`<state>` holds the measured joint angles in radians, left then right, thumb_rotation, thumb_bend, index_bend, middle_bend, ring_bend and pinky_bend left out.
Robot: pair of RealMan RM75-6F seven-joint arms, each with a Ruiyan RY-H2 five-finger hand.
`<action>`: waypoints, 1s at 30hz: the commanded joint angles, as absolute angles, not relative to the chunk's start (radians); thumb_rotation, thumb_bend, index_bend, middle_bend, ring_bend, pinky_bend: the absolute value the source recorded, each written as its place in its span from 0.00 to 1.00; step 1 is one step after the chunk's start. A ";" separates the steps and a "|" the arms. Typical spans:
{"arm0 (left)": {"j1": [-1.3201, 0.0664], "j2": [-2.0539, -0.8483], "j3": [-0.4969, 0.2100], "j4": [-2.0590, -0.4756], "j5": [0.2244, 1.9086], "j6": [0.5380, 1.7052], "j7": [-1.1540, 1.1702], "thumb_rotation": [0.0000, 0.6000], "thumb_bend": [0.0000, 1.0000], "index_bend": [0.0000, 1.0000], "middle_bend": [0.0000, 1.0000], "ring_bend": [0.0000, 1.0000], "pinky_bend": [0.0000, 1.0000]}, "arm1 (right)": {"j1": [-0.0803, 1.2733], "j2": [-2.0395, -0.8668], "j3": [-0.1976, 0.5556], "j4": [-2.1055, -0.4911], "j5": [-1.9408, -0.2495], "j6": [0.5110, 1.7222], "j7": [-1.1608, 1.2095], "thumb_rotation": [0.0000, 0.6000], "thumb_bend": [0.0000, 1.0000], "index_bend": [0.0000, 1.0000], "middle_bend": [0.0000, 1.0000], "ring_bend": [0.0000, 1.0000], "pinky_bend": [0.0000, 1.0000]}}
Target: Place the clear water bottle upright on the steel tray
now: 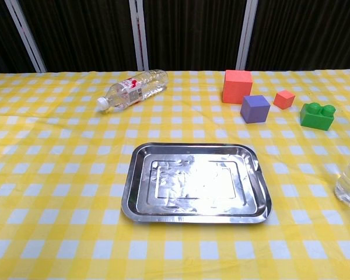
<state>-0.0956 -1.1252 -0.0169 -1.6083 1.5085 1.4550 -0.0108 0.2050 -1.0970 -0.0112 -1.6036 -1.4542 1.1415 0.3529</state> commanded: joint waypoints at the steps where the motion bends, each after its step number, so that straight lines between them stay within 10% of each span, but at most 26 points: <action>1: -0.103 -1.128 -0.015 -1.607 1.503 1.440 -0.001 1.00 0.19 0.22 0.00 0.00 0.00 | 0.252 -1.077 -0.010 -1.606 -1.463 1.074 0.392 1.00 0.00 0.00 0.06 0.00 0.00; 30: -0.107 -1.141 -0.014 -1.620 1.494 1.432 0.058 1.00 0.19 0.22 0.00 0.00 0.00 | 0.349 -1.156 0.049 -1.561 -1.379 0.949 0.489 1.00 0.00 0.25 0.29 0.06 0.00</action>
<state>-0.1070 -1.1407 -0.0140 -1.6196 1.4937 1.4312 0.0595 0.3486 -1.1549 0.0483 -1.5602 -1.3799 0.9479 0.4887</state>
